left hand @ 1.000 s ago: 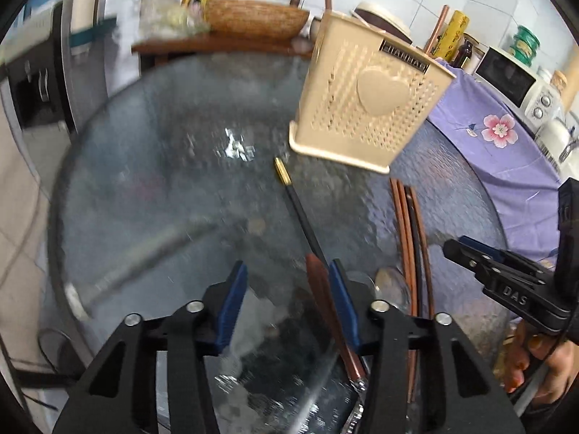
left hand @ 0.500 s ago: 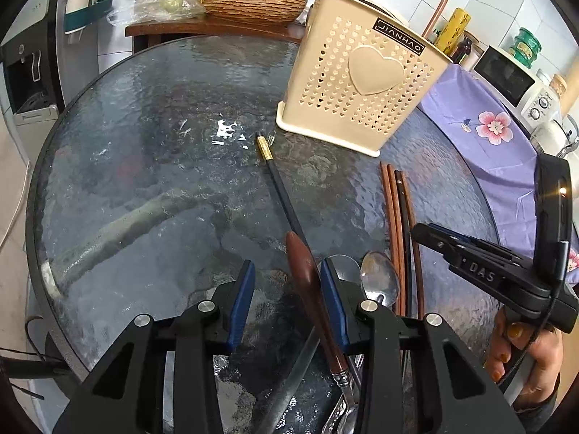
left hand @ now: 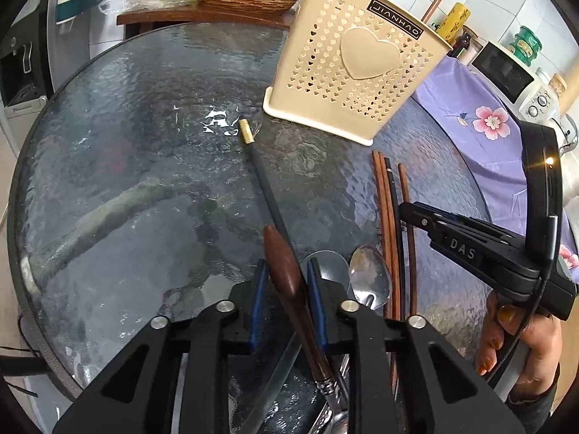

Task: Organize utensils
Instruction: 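Grasp a brown-handled metal spoon with the left tool while the right tool grasps a chopstick, then carry the spoon and chopstick upright and lower them into the utensil holder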

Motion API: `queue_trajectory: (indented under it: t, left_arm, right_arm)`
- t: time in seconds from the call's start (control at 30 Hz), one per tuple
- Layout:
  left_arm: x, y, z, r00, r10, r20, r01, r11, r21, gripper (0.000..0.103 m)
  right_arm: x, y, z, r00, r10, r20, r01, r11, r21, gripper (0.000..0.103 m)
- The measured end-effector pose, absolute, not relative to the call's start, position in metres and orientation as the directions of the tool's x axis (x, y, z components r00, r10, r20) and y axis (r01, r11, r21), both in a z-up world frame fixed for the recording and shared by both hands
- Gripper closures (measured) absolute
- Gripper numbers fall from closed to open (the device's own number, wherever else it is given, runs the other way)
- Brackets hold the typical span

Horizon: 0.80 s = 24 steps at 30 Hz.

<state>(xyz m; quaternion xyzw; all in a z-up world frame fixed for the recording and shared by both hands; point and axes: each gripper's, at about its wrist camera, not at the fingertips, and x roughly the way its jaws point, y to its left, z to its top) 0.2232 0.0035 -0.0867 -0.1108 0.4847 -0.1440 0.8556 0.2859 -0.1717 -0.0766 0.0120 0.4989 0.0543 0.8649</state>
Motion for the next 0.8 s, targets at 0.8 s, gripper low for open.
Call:
queue_trajectory:
  t: [0.8]
  left_arm:
    - [0.218, -0.009, -0.053, 0.57, -0.352, -0.743, 0.194, 0.936, -0.294, 0.088]
  right_arm:
    - [0.308, -0.202, -0.07, 0.536, 0.185, -0.824, -0.053, 0.981, 0.186, 0.096]
